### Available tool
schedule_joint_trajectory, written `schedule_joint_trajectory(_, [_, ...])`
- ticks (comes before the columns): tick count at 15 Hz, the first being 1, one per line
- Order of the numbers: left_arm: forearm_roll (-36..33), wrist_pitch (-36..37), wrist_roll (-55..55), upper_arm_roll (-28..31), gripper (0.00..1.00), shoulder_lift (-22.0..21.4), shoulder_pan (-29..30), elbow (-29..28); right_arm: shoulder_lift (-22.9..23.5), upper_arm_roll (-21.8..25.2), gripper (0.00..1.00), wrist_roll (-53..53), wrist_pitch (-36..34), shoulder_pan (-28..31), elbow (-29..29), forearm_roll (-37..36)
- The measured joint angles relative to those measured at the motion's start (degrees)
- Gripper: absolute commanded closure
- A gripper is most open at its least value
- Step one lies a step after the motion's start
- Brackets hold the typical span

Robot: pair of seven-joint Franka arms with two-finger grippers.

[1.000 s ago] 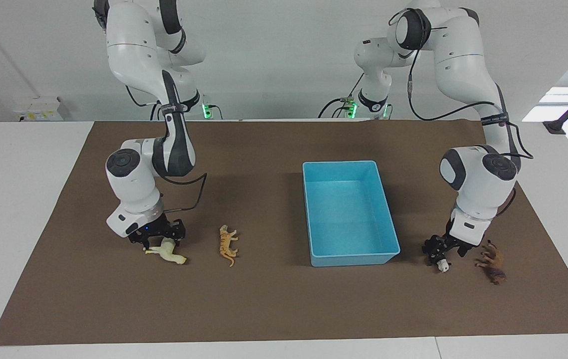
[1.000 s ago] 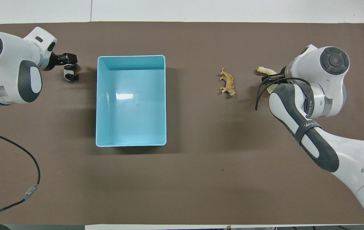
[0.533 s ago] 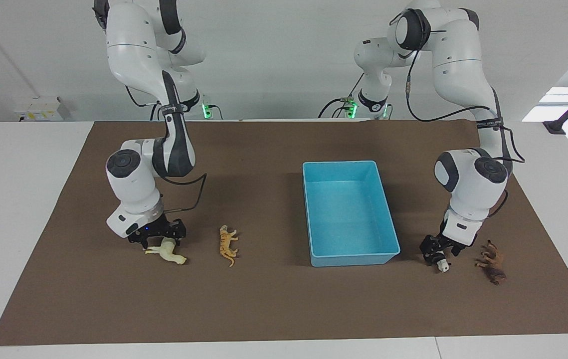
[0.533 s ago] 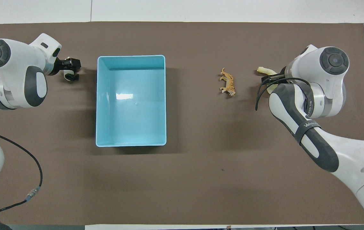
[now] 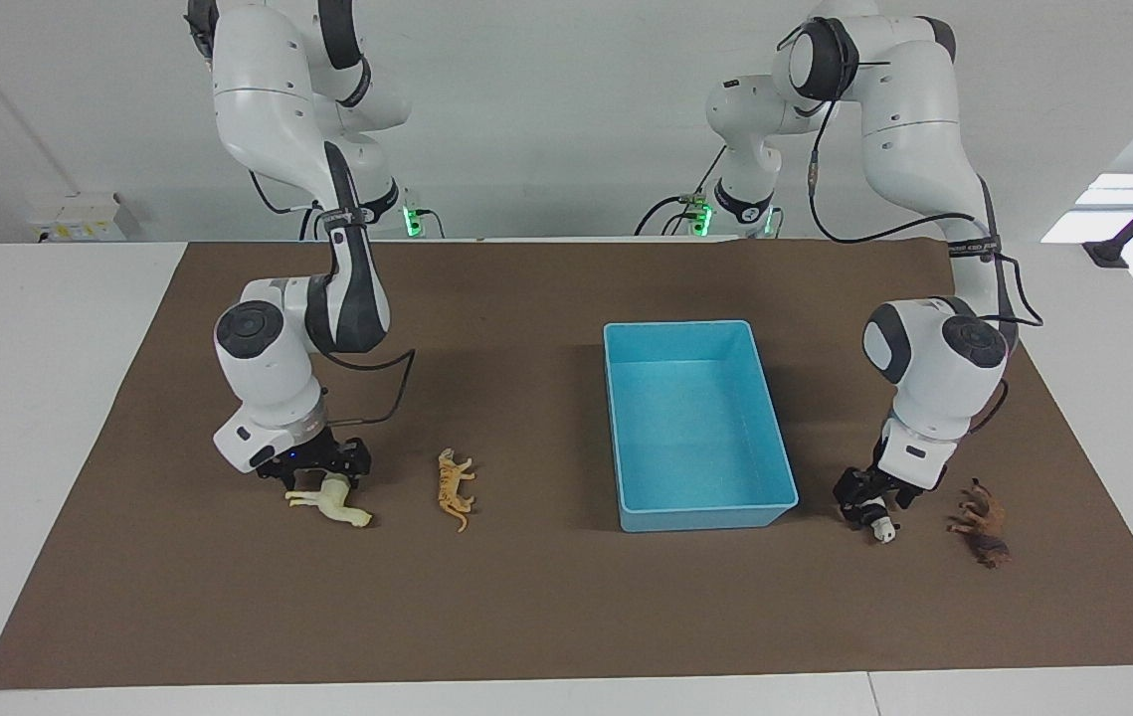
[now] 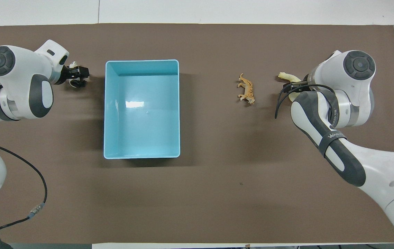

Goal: Put all toys into storage box
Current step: 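Lift the panda with the left gripper and release it inside the box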

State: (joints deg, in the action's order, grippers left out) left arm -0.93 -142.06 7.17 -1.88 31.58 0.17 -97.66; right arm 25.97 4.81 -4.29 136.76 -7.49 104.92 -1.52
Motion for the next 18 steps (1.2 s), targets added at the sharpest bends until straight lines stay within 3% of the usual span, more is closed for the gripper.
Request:
schedule_joint_trajectory(2, [0.0, 0.0, 1.8, -0.1, 0.57, 0.0, -0.1, 0.0, 0.1, 0.0, 0.05, -1.8, 0.1, -0.1, 0.0, 0.0])
schedule_joint_trajectory(3, [0.0, 0.0, 2.4, -0.1, 0.69, 0.0, -0.2, -0.1, 0.1, 0.0, 0.15, -2.5, 0.5, -0.1, 0.0, 0.0])
schedule_joint_trajectory(8, [0.0, 1.3, 3.3, 0.0, 0.72, -0.2, -0.2, 0.7, 0.5, 0.0, 0.99, -3.3, 1.9, -0.4, 0.2, 0.0])
schedule_joint_trajectory(11, [0.0, 7.7, 4.2, -0.1, 0.72, -0.3, -0.2, 4.7, 0.5, 0.0, 1.0, -3.4, 2.0, -0.4, 0.2, 0.0])
schedule_joint_trajectory(14, [0.0, 18.4, 7.5, -0.5, 0.72, -0.8, -0.5, 11.1, 0.5, 0.0, 1.0, -3.4, 2.1, -0.4, 0.1, 0.0])
schedule_joint_trajectory(18, [2.1, 28.9, 19.1, -4.0, 0.7, -5.9, -2.3, 15.6, 0.4, -0.1, 1.0, -3.4, 2.2, -0.4, -1.2, 0.0])
